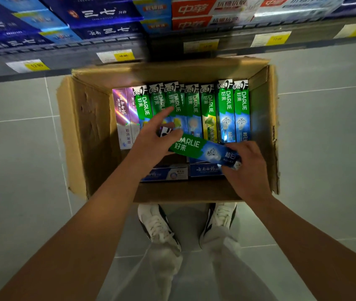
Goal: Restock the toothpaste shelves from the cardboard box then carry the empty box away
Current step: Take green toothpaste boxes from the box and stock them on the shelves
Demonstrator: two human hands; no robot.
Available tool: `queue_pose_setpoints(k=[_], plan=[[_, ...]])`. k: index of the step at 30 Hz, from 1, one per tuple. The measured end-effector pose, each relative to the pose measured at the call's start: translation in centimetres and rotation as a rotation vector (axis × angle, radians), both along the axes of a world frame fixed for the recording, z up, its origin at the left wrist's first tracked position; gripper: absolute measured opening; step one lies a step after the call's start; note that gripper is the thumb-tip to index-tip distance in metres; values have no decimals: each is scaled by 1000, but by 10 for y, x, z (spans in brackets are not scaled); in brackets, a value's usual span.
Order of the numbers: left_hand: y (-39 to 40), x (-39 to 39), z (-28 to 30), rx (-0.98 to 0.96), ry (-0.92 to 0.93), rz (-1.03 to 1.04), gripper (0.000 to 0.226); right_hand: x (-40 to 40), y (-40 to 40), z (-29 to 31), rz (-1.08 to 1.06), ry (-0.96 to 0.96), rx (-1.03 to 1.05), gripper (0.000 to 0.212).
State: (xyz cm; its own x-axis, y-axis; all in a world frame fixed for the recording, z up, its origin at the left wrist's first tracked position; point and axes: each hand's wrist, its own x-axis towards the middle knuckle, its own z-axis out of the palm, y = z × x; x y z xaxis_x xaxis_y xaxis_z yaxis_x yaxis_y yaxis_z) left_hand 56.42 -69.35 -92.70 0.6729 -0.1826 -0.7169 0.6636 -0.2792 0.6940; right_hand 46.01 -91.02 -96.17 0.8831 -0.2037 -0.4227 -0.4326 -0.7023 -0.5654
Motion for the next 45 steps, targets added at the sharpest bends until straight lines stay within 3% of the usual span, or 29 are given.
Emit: queue_pose_setpoints(k=[6, 10, 16, 20, 23, 27, 31, 36, 41, 45], plan=[[1, 8, -1, -56, 68, -17, 54, 11, 2, -8, -63, 47, 63, 58], [1, 7, -17, 52, -19, 56, 40, 21, 2, -28, -21, 79, 78, 70], [16, 7, -47, 172, -171, 332, 39, 38, -3, -70, 78, 260, -204, 86], [15, 2, -60, 144, -200, 377, 38, 40, 10, -88, 186, 364, -345, 100], [14, -4, -67, 124, -187, 398, 38, 26, 26, -91, 248, 339, -385, 98], [19, -11, -66, 114, -159, 464, 41, 21, 32, -100, -63, 167, -296, 86], [32, -12, -68, 108, -159, 472, 39, 34, 38, -114, -311, 302, -189, 75], [40, -13, -65, 77, -137, 520, 37, 38, 38, -115, -446, 265, -120, 55], [41, -24, -40, 65, -116, 519, 38, 28, 31, -64, -697, 123, 138, 41], [43, -34, 3, 28, -102, 496, 40, 16, 19, -15, -717, 74, 253, 37]])
